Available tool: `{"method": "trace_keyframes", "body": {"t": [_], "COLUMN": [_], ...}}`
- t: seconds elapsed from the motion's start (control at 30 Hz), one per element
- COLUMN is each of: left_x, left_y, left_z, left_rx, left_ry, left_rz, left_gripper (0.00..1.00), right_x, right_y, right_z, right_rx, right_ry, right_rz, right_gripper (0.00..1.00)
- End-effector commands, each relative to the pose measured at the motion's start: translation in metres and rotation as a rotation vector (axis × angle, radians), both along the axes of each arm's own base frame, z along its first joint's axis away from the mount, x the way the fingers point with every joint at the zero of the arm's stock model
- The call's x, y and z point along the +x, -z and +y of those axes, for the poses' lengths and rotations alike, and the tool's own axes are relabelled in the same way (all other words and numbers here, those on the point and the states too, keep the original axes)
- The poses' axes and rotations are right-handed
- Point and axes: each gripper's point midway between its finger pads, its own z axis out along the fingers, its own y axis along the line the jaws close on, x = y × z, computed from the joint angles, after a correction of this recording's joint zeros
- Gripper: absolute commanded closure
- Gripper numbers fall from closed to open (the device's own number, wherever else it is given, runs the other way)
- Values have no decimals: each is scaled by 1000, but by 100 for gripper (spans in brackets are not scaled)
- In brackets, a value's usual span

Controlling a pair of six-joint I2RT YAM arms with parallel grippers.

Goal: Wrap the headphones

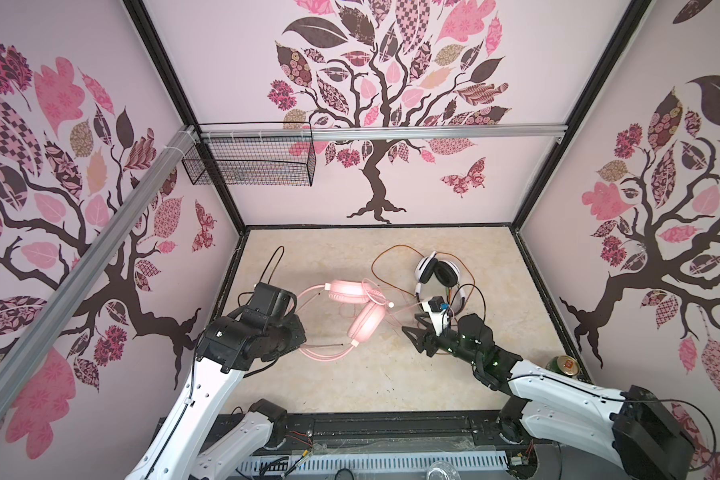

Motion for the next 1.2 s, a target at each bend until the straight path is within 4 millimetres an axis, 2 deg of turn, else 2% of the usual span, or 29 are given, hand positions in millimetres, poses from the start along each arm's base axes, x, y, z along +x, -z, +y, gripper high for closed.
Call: {"method": "trace_keyframes", "body": {"t": [0.0, 0.07, 0.13, 0.27, 0.43, 0.6, 0.83, 0.97, 1.17], "left_x": [7, 4, 4, 5, 4, 6, 8, 8, 6], "left_y": [-18, -9, -4, 3, 9, 9, -4, -8, -10], "left_z": [-30, -45, -58, -64, -70, -66, -67, -71, -74], "left_rx": [-91, -140, -193, -204, -232, -207, -208, -228, -250], "left_ry": [200, 270, 321, 360, 375, 367, 374, 384, 391], "left_rz": [-75, -27, -14, -5, 16, 16, -6, -8, -4], "left_gripper": [100, 100, 100, 100, 100, 100, 100, 100, 100], "right_x": [7, 6, 7, 11, -1, -1, -10, -12, -2], "right_y": [-33, -49, -56, -67, -74, -70, -36, -28, -30], "right_z": [-1, 2, 10, 15, 29, 21, 14, 19, 33], "right_rx": [-18, -41, -77, -25, 3, 14, 32, 86, 113], "right_ry": [9, -19, -90, -171, -286, -243, -230, -251, -277], "right_rz": [-150, -195, -178, -159, -175, -154, -79, -58, -43], "right_gripper": [33, 33, 33, 33, 37, 37, 42, 45, 50]}}
